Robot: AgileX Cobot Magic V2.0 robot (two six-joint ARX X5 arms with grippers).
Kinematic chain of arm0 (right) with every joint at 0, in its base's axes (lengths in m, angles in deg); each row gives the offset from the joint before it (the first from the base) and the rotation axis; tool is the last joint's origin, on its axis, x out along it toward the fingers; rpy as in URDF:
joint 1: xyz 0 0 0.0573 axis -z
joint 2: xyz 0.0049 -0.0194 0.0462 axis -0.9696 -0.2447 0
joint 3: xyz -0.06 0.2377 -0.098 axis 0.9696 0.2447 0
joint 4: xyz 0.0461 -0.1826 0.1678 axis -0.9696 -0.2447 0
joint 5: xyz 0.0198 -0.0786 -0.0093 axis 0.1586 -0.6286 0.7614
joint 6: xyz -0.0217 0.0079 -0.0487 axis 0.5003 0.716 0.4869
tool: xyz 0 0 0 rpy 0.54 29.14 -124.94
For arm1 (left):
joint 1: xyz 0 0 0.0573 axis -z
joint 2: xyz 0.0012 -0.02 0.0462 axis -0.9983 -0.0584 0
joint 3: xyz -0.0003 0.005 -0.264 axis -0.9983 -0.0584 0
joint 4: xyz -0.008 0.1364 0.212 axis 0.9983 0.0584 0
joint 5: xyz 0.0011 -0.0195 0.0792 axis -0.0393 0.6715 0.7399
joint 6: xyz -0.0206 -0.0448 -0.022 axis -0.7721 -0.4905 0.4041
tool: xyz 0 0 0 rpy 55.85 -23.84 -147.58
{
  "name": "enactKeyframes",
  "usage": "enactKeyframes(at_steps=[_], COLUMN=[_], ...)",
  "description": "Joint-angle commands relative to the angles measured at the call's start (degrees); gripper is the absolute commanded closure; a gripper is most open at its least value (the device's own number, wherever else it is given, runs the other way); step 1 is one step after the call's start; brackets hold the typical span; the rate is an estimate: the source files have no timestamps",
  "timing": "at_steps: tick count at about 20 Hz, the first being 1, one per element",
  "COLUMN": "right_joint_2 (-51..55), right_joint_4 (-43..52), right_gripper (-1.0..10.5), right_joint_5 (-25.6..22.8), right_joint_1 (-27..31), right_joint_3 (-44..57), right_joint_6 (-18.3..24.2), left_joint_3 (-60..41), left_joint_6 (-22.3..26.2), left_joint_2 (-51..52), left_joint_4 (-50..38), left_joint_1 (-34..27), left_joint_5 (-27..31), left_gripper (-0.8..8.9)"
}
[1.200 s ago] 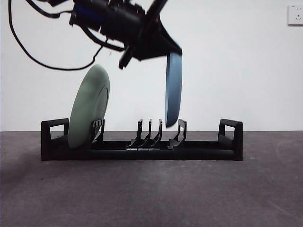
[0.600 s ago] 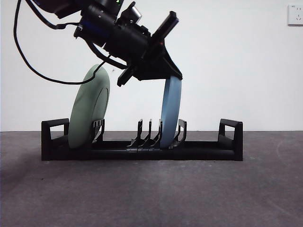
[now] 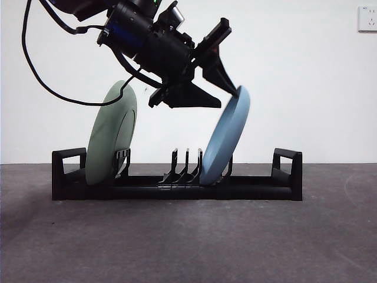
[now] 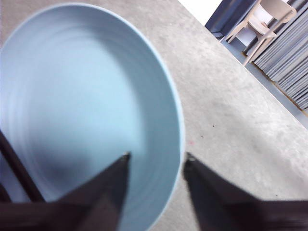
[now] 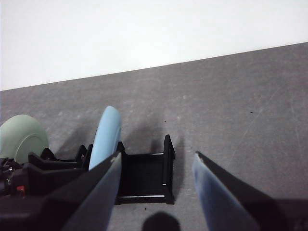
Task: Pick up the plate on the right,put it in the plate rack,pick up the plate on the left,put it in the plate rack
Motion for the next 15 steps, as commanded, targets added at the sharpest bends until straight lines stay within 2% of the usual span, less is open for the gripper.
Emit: enactKeyframes(at_steps=[1, 4, 7, 9, 10, 11, 15], right_joint_2=[0.02, 0.02, 0.02, -0.11, -0.22, -0.33, -0.70], right_joint_4=[0.07, -0.39, -1.14, -1.92, -2.45, -3.08, -5.44], right_gripper=[7.0, 7.0, 7.2, 8.6, 9.5, 9.6, 9.6], right_joint_5=[-0.31, -0.13, -0.09, 0.09, 0.22, 0.20, 0.22], right_joint_1=[0.00, 0.00, 0.00, 0.00, 0.00, 0.00, 0.00], right_joint_3=[0.04, 0.04, 0.04, 0.04, 0.04, 0.04, 0.04], right_joint_6=[0.50, 0.59, 1.77, 2.51, 3.10, 3.52, 3.91], left_joint_3=[-0.04, -0.04, -0.04, -0.04, -0.04, -0.04, -0.04], left_joint_6=[1.14, 1.33, 4.55, 7.48, 9.25, 10.64, 15.91], left_joint_2=[-0.28, 1.46, 4.87, 7.82, 9.66, 11.61, 19.67], left_joint_4=[-0.33, 0.55, 1.49, 2.38, 3.15, 4.07, 10.64], left_joint_1=[0.17, 0.17, 0.26, 0.24, 0.24, 0.22, -0.22], left_joint_5=[-1.53, -5.22, -8.87, -10.88, -11.76, -12.22, -11.08], left_gripper=[4.37, 4.36, 4.54, 6.43, 7.83, 8.27, 8.21])
